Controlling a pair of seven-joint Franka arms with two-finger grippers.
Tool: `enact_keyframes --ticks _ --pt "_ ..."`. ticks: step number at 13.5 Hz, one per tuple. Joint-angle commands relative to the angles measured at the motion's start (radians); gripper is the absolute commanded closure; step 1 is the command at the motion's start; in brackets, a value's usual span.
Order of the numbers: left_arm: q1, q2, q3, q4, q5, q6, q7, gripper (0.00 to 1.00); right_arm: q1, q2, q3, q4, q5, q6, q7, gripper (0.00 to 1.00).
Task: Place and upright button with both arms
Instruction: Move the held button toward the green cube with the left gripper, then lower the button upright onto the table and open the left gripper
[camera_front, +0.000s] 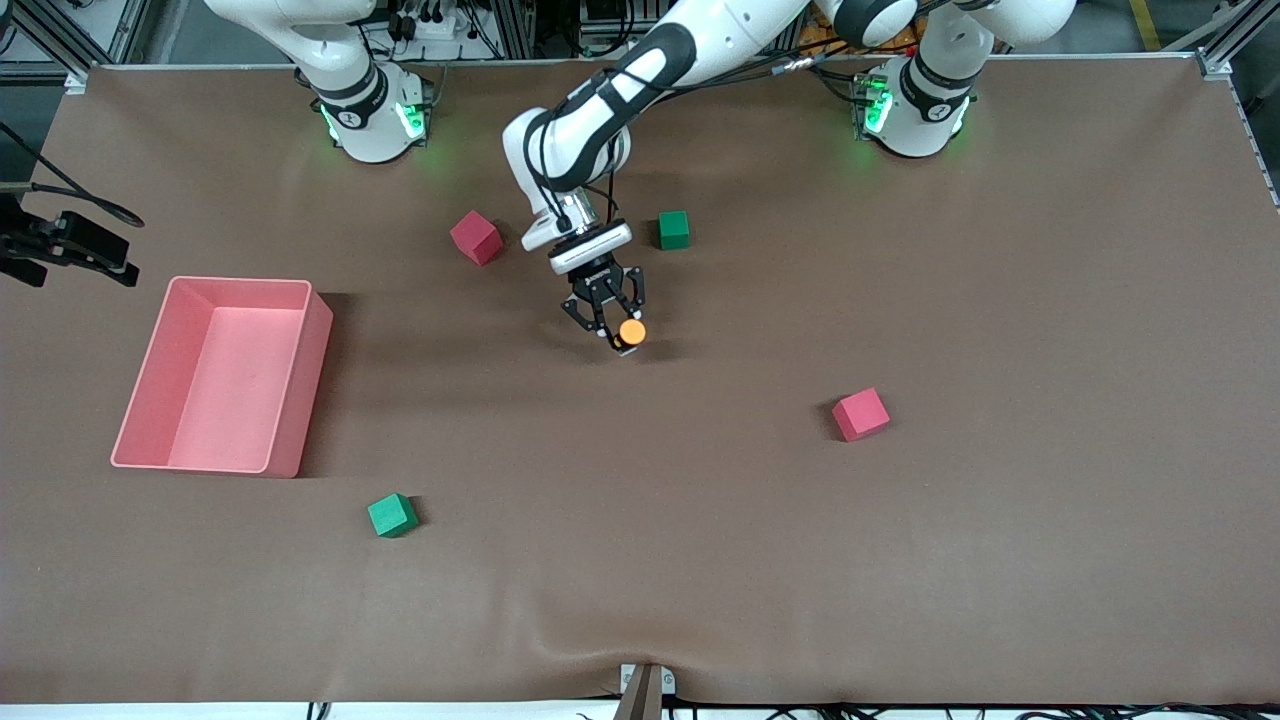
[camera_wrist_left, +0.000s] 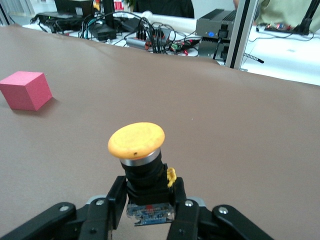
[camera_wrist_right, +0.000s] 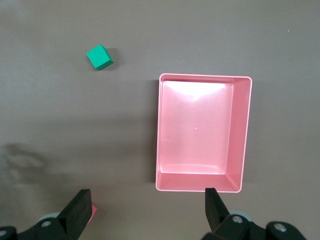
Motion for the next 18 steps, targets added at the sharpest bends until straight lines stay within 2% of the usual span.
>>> enact_keyframes --ticks 1,10,13,15,18 --pt "-0.026 0.040 0.015 0.018 0.060 -0.026 -0.034 0.92 -0.003 -0.017 0.002 -0.010 0.003 -0.006 0.015 0.00" --pt "-0.049 0.109 0.039 0.019 0.090 -0.050 -0.022 0.88 -0.003 -0.017 0.000 -0.011 0.004 -0.009 0.015 0.00" --pt "-0.049 0.111 0.038 0.019 0.090 -0.050 0.012 0.82 -0.004 -0.017 0.000 -0.011 0.004 -0.012 0.015 0.00" --pt "-0.049 0.112 0.038 0.019 0.089 -0.050 0.024 0.74 -0.003 -0.017 0.000 -0.011 0.004 -0.014 0.015 0.00" --pt "-0.049 0.118 0.038 0.019 0.089 -0.050 0.034 0.72 -0.003 -0.017 0.000 -0.011 0.004 -0.012 0.015 0.00"
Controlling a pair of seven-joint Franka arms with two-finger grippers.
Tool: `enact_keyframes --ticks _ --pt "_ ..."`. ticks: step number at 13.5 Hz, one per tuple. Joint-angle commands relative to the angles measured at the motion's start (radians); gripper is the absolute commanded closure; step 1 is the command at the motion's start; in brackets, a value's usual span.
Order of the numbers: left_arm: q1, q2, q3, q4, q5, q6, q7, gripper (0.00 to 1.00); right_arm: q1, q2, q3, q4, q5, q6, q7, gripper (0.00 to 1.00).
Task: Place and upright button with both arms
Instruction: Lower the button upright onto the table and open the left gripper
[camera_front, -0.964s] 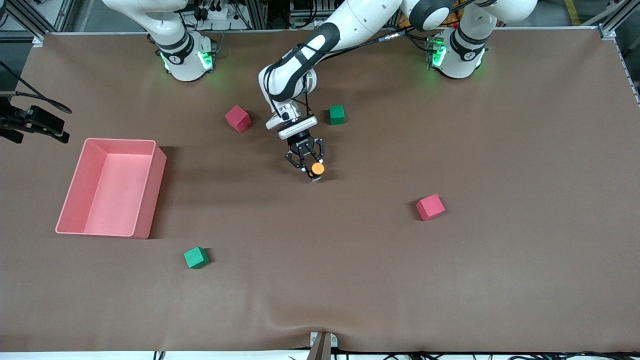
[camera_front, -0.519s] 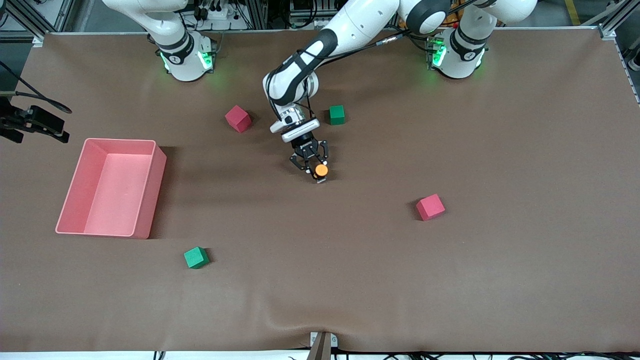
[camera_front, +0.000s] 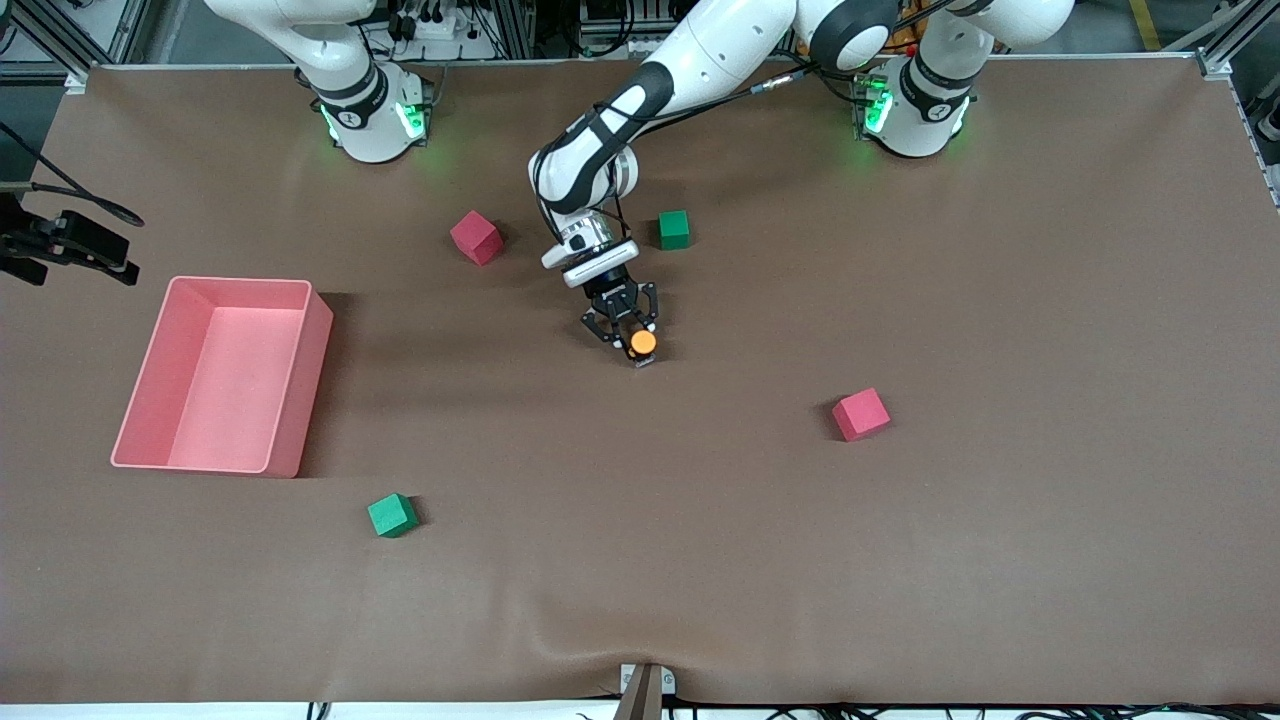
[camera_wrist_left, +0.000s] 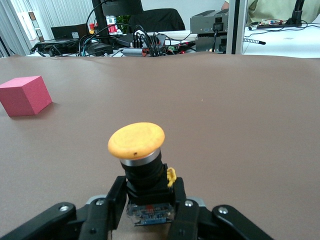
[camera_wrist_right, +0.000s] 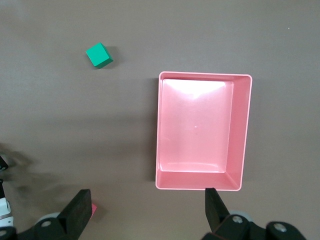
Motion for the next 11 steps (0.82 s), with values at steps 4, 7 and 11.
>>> enact_keyframes --ticks 4,7,11 --pt "-0.009 0.027 0.005 0.021 0.025 -0.020 0.019 0.61 -0.003 -0.015 0.002 -0.011 0.004 -0.007 0.015 0.00" --pt "-0.007 0.024 0.005 0.021 0.025 -0.018 0.019 0.49 -0.006 -0.015 0.000 -0.011 0.004 -0.007 0.015 0.00" --pt "-0.009 0.018 0.005 0.021 0.027 -0.020 0.069 0.00 -0.004 -0.015 0.000 -0.011 0.004 -0.006 0.015 0.00"
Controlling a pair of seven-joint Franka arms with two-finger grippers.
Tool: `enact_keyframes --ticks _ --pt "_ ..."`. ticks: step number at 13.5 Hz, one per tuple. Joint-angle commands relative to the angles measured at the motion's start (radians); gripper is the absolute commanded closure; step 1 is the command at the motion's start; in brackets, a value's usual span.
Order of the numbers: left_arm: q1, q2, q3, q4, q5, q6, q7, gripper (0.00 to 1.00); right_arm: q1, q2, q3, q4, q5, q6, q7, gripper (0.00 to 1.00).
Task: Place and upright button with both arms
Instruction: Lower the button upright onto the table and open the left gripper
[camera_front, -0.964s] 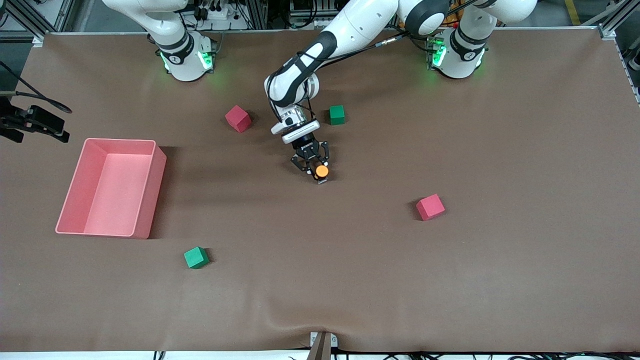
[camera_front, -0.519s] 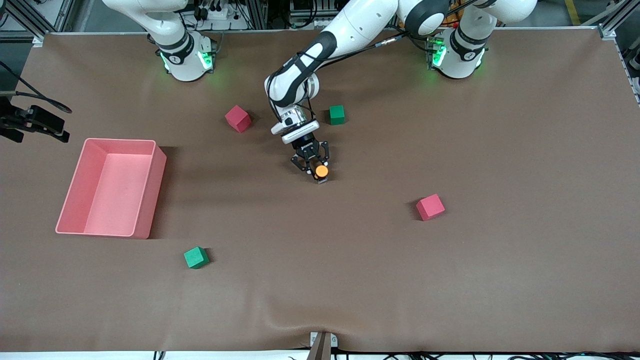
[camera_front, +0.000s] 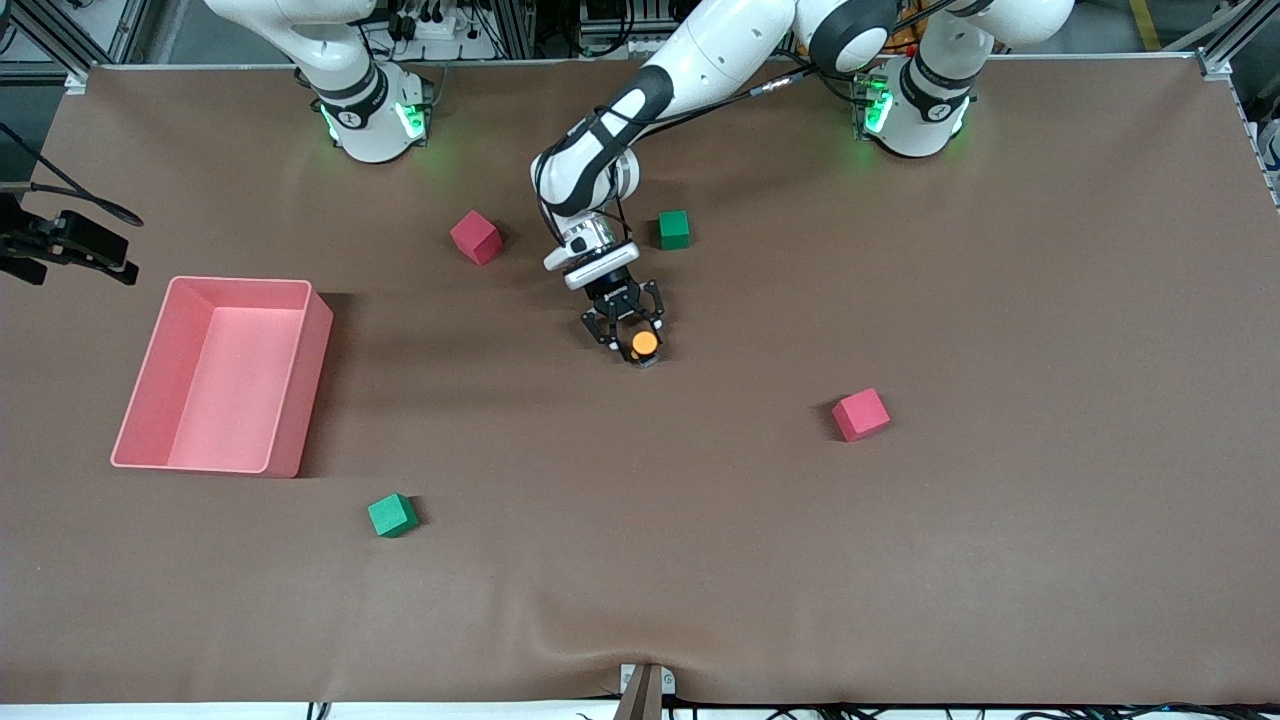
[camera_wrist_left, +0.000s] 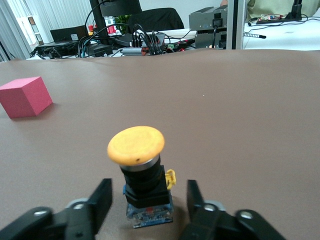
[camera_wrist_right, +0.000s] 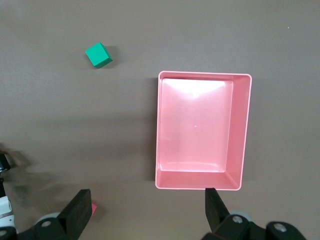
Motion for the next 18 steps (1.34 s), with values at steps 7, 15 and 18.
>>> enact_keyframes --ticks 7,15,18 --pt "-0.024 -0.039 -0.015 0.021 -0.066 -0.038 0.030 0.00 -0.004 -0.015 0.002 -0.011 0.004 -0.006 0.015 0.00" --pt "-0.009 -0.252 -0.049 0.024 -0.319 -0.078 0.221 0.00 -0.004 -0.016 0.002 -0.011 0.004 -0.006 0.015 0.00" --pt "0.092 -0.362 -0.055 0.026 -0.394 -0.071 0.393 0.00 -0.004 -0.015 0.002 -0.011 0.004 -0.006 0.015 0.00"
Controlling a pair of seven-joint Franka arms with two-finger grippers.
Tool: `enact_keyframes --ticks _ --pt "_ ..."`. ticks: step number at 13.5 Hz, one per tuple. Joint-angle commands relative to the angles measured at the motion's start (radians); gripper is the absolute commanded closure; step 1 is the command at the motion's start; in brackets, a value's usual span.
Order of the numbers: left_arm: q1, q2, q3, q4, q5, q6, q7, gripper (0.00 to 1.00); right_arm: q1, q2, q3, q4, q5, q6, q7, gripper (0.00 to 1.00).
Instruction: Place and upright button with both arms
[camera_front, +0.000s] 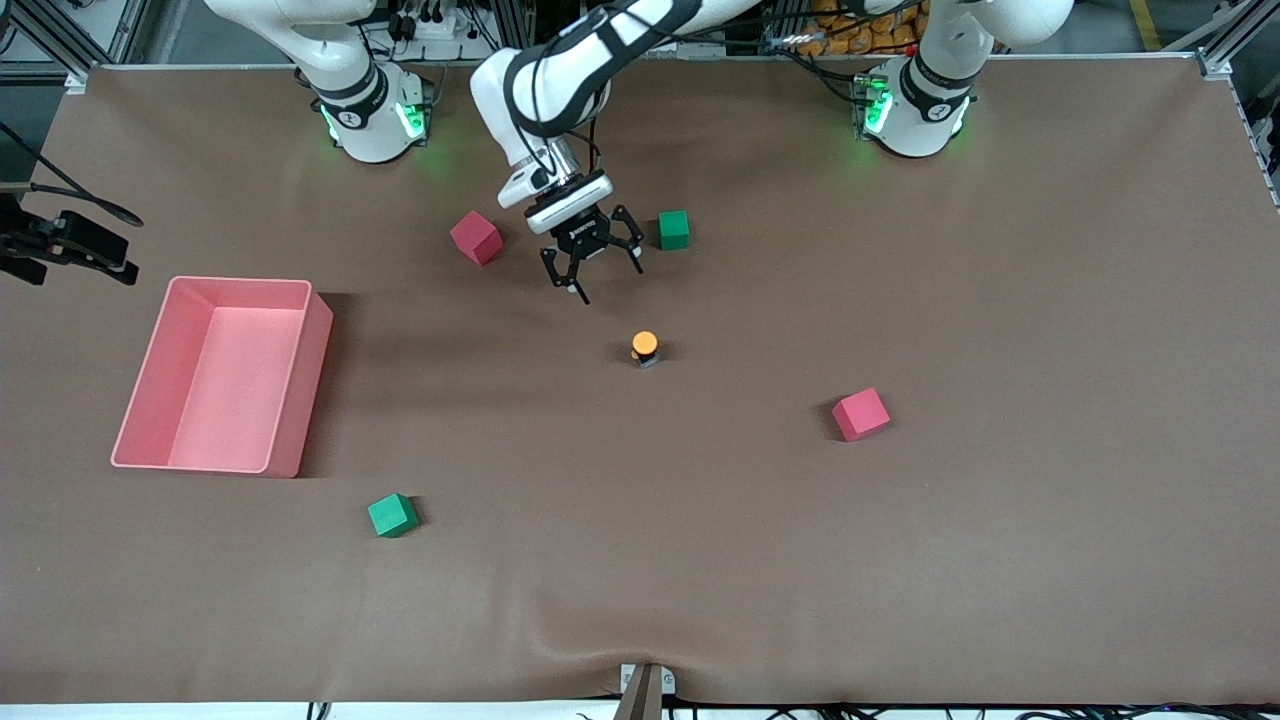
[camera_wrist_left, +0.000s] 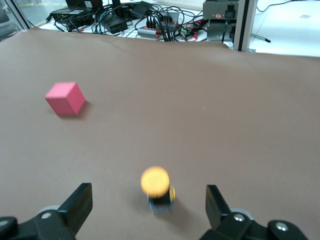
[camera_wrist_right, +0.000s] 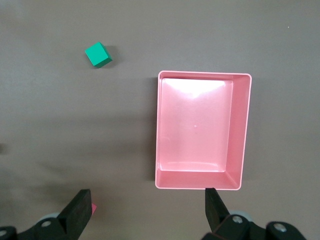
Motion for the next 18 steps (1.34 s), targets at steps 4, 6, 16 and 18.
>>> enact_keyframes --ticks 4,6,16,18 --pt "0.198 -0.193 -0.014 -0.023 -0.178 0.011 0.320 0.00 -0.004 -0.015 0.003 -0.010 0.004 -0.005 0.015 0.00" --pt "0.281 -0.247 -0.014 -0.021 -0.286 0.033 0.405 0.00 -0.004 -0.015 0.003 -0.010 0.004 -0.005 0.015 0.00" --pt "0.635 -0.353 -0.020 -0.008 -0.603 0.117 0.913 0.00 -0.004 -0.016 0.003 -0.010 0.004 -0.007 0.015 0.00" --pt "0.683 -0.376 -0.018 -0.009 -0.652 0.120 1.020 0.00 -0.006 -0.016 0.003 -0.011 0.004 -0.007 0.015 0.00"
